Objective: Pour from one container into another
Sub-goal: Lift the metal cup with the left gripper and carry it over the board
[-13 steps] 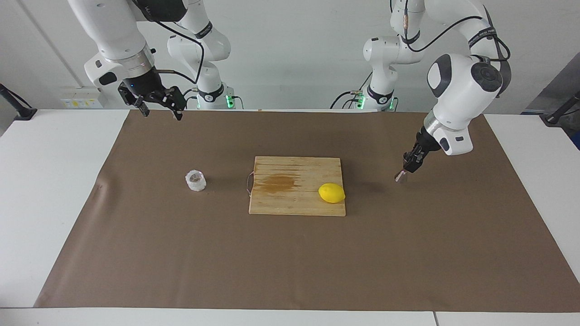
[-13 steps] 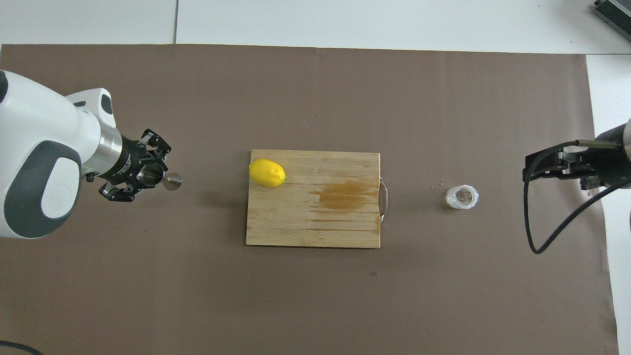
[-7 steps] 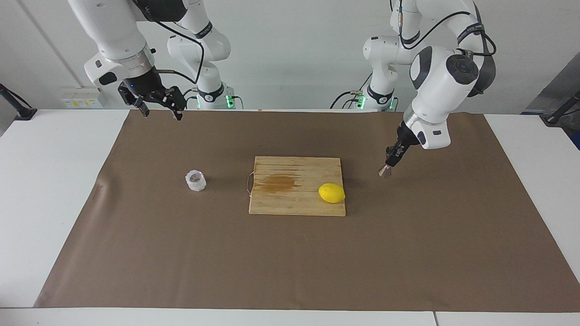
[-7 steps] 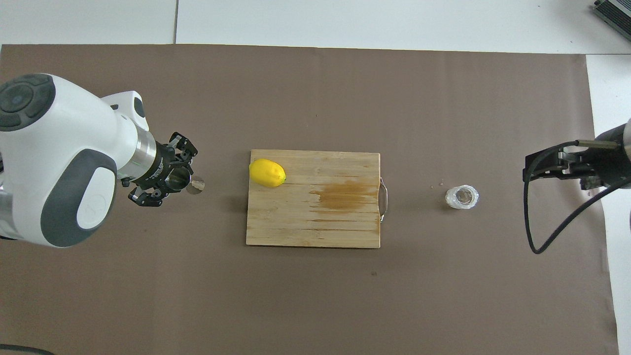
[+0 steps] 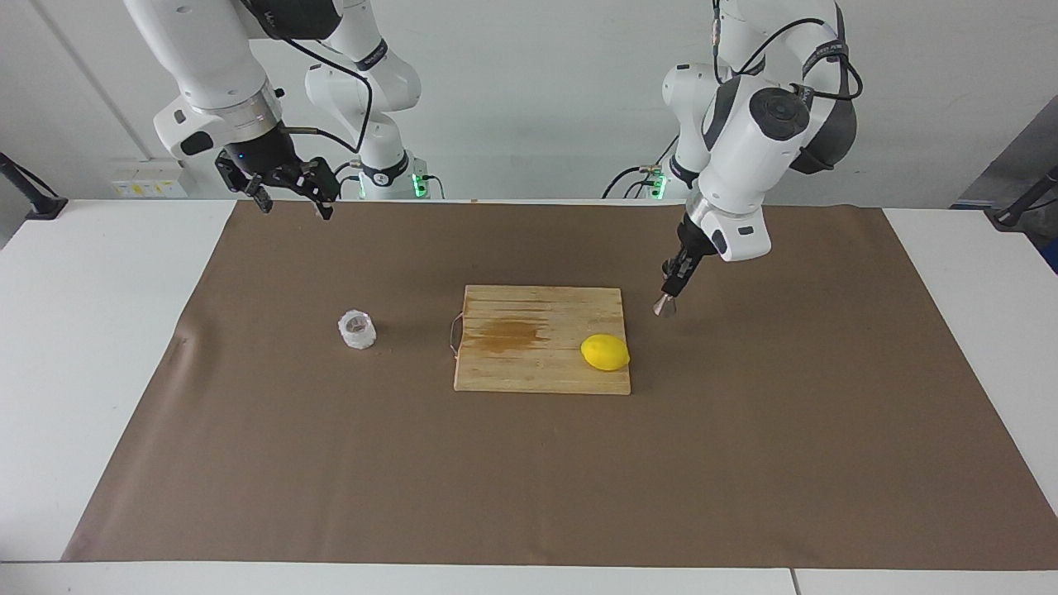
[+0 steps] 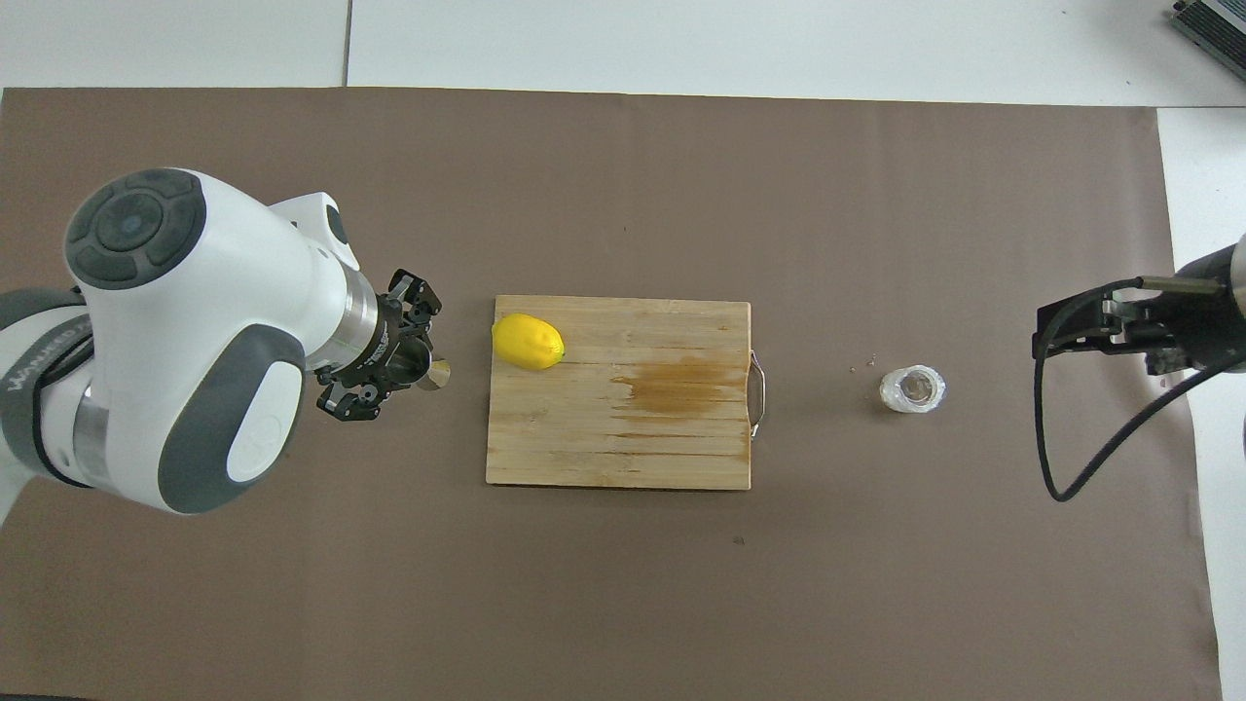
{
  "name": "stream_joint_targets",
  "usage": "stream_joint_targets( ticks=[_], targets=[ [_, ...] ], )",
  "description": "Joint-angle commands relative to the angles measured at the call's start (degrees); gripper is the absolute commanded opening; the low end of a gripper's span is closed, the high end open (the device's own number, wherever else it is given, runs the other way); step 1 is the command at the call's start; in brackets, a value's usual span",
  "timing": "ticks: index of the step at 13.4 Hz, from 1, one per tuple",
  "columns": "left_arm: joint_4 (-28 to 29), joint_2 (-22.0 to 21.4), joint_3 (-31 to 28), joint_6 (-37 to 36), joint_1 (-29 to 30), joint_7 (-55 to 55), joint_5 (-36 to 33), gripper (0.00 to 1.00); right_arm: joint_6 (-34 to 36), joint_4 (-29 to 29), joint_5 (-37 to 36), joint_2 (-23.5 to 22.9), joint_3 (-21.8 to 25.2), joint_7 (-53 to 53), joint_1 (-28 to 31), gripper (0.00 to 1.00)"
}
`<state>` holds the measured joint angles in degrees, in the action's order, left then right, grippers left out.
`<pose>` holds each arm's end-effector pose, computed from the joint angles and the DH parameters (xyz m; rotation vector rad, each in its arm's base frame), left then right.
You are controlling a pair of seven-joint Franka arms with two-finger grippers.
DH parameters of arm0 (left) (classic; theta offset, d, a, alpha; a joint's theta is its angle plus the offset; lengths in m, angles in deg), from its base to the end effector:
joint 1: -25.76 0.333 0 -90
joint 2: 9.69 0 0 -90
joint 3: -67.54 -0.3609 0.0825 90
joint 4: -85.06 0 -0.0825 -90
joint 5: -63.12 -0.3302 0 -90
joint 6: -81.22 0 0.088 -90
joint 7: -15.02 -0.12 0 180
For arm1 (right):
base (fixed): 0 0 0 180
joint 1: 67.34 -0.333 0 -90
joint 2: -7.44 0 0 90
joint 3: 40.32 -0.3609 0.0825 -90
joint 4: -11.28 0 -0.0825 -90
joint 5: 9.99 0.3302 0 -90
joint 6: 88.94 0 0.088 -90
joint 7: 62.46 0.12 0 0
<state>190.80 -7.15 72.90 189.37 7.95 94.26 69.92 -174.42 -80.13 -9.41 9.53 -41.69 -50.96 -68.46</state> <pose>0.4796 -0.2154 0.5452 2.6796 1.4915 -0.1419 0.4777 0.0223 0.6575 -3.1291 0.2459 0.1062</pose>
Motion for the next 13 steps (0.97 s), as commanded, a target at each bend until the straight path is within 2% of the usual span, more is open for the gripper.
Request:
stream_joint_targets(
  ticks=[1,4,5,7,9,10,12,13],
  targets=[
    [-1.68,1.59,-0.62,2.23,-4.32,6.61,0.14,0.0,0.22,-0.61,1.35,0.72,0.31,-1.65,0.34,1.0],
    [-2.12,2.47,-0.62,5.14,-8.63,13.29,0.31,0.0,0.22,-0.61,1.35,0.81,0.31,-1.65,0.34,1.0],
    [-3.95,4.22,-0.7,4.88,-10.38,15.31,0.32,0.0,0.13,-0.61,1.26,0.72,0.4,-1.22,0.51,1.0],
    [-9.57,8.26,-0.71,3.74,-12.15,18.83,0.31,0.0,0.22,-0.61,1.35,0.72,0.67,-1.56,1.04,1.0],
    [-18.85,16.66,-0.71,-0.64,-14.79,22.78,-0.12,0.0,0.66,-0.79,1.35,0.81,0.67,-1.48,1.21,1.0],
    [-21.52,18.89,-0.71,-1.09,-15.06,24.28,-0.12,0.0,0.57,-0.62,1.35,0.72,0.75,-1.65,1.56,1.0],
    [-22.25,20.83,-0.27,-0.31,-15.84,26.04,0.14,0.0,0.66,-0.7,1.35,0.72,0.75,-1.65,1.83,1.0],
    [-25.21,23.72,0.0,-0.31,-16.81,28.14,0.14,0.0,0.66,-0.7,1.35,0.72,0.67,-1.65,1.83,1.0]
  ],
)
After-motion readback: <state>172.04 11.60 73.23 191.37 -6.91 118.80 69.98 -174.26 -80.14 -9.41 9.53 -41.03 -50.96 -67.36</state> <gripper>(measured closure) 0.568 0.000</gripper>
